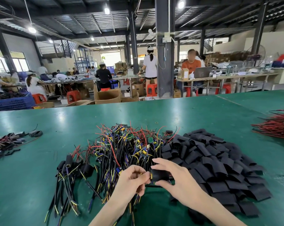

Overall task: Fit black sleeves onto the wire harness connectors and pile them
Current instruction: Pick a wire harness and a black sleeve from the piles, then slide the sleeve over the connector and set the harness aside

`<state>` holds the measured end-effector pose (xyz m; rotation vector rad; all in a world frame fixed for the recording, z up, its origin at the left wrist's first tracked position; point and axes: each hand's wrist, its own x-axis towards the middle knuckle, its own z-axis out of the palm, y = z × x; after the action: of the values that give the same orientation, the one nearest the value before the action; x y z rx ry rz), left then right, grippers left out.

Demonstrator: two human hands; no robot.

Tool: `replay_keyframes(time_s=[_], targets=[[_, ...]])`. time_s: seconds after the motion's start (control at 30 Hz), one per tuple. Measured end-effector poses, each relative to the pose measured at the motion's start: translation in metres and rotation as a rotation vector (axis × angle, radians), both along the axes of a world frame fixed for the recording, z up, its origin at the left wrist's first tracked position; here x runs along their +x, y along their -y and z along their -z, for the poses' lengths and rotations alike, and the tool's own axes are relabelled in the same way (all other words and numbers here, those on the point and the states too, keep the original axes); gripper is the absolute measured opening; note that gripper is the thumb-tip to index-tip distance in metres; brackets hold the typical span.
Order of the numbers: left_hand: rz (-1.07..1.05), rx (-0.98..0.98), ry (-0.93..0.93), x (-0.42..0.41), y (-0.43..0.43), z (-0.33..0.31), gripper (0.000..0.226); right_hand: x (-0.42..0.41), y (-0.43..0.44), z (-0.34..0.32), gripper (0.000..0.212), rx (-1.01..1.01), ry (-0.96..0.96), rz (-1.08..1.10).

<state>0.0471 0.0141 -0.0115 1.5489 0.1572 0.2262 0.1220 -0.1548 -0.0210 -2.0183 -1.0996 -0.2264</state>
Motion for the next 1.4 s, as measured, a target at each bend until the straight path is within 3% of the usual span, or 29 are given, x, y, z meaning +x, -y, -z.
replay_keyframes(time_s=[0.27, 0.37, 0.53, 0.6, 0.7, 0.8, 0.97, 1.03, 1.13, 1.2, 1.3, 1.4], targets=[[0.004, 0.106, 0.011, 0.000, -0.002, 0.004, 0.007, -0.002, -0.001, -0.002, 0.079, -0.003, 0.009, -0.035], [-0.070, 0.159, 0.153, -0.003, -0.010, -0.008, 0.008, -0.004, 0.000, -0.008, 0.075, 0.061, 0.171, 0.006], [-0.649, 0.304, 0.443, -0.013, -0.072, -0.044, 0.016, 0.005, 0.005, -0.014, 0.048, 0.155, 0.328, 0.364], [-0.892, 0.407, 0.352, -0.018, -0.108, -0.043, 0.020, 0.011, 0.007, -0.009, 0.034, 0.007, 0.333, 0.426], [-1.045, 0.635, -0.037, -0.025, -0.147, -0.025, 0.024, 0.015, 0.006, 0.002, 0.027, -0.387, 0.246, 0.366], [-0.979, 0.757, -0.355, -0.028, -0.154, -0.011, 0.030, 0.015, 0.001, 0.014, 0.036, -0.550, 0.197, 0.276], [-0.919, 0.881, -0.500, -0.027, -0.144, -0.014, 0.039, 0.010, -0.001, 0.010, 0.026, -0.486, 0.241, 0.224], [-0.989, 0.945, -0.349, -0.026, -0.135, -0.021, 0.040, 0.009, 0.001, 0.006, 0.017, -0.398, 0.278, 0.246], [-0.922, 0.846, -0.030, -0.021, -0.115, -0.034, 0.009, 0.009, 0.003, -0.007, 0.019, -0.200, 0.238, 0.264], [-0.689, 0.786, -0.062, -0.015, -0.099, -0.039, 0.029, 0.009, 0.005, -0.015, 0.033, -0.034, 0.044, 0.225], [-0.410, 0.528, -0.130, -0.007, -0.076, -0.038, 0.046, 0.006, 0.007, -0.020, 0.040, 0.079, -0.203, 0.194], [-0.413, 0.442, -0.130, -0.004, -0.065, -0.032, 0.046, 0.002, 0.004, -0.018, 0.034, 0.122, -0.295, 0.212]])
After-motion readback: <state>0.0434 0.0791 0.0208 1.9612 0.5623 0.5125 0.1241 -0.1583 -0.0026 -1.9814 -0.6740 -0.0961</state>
